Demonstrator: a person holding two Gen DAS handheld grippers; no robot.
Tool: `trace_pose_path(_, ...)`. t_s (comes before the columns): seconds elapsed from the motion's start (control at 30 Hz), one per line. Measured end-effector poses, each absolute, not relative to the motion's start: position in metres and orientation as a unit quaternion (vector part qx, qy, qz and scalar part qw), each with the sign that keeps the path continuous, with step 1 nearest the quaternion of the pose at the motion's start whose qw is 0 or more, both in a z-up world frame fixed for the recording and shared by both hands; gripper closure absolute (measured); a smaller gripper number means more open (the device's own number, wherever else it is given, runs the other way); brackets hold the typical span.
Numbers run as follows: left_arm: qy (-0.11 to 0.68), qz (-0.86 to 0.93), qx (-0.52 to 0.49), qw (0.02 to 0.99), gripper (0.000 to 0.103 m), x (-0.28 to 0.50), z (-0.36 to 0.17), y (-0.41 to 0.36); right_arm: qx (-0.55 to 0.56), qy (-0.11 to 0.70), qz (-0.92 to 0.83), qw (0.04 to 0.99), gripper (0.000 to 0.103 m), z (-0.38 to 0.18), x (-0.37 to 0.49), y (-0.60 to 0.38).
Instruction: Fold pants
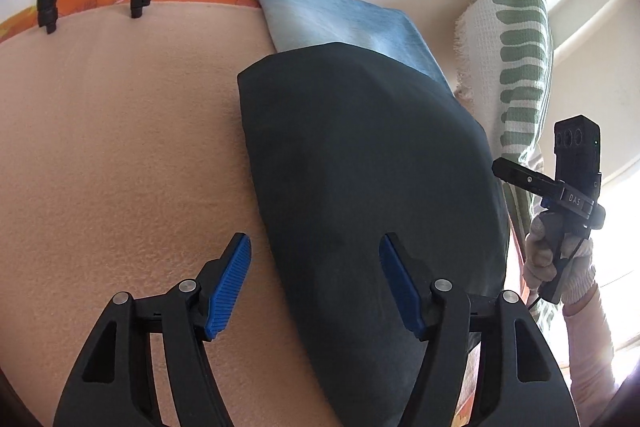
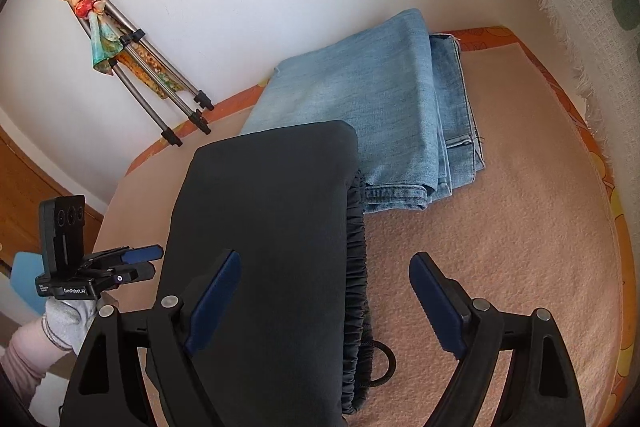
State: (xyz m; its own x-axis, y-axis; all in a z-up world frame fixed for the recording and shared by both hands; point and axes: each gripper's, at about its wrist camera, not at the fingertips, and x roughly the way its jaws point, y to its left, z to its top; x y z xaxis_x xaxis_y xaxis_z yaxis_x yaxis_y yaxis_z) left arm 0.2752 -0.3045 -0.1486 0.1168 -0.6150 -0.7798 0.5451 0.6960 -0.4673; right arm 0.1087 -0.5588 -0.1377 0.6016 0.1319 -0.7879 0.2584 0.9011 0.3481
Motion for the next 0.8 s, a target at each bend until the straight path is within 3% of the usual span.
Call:
trace_pose_path(0.53,0.516,-0.413,-0.087,0.746,0.039,0.291,-0.162,-0.311,0.274,0.466,0.055,0.84,0.013,-0.177,0.139,-0.563)
trace_pose_path(0.6,0.514,-0.416,-0.094,0.744,0.039,0.292,-0.163,-0.311,0.267,0.464,0.062,0.842,0.015,-0.177,0.141,-0.56)
trace_pose_path(0.67,0.512,-0.418,-0.099,0.744,0.039,0.293,-0.163,-0.312,0.271,0.462,0.07,0.841,0.022,-0.178,0.143,-0.559)
trace_pose_path(0.77,0.512,-0.415,-0.106,0.744,0.049,0.294,-0.164,-0.313,0.278,0.462,0.075,0.839,0.028,-0.179,0.144,-0.557)
trace_pose_path(0.8,0.516,-0.415,-0.109,0.741,0.058,0.295,-0.166,-0.314,0.275,0.462,0.073,0.84,0.031,-0.178,0.144,-0.556)
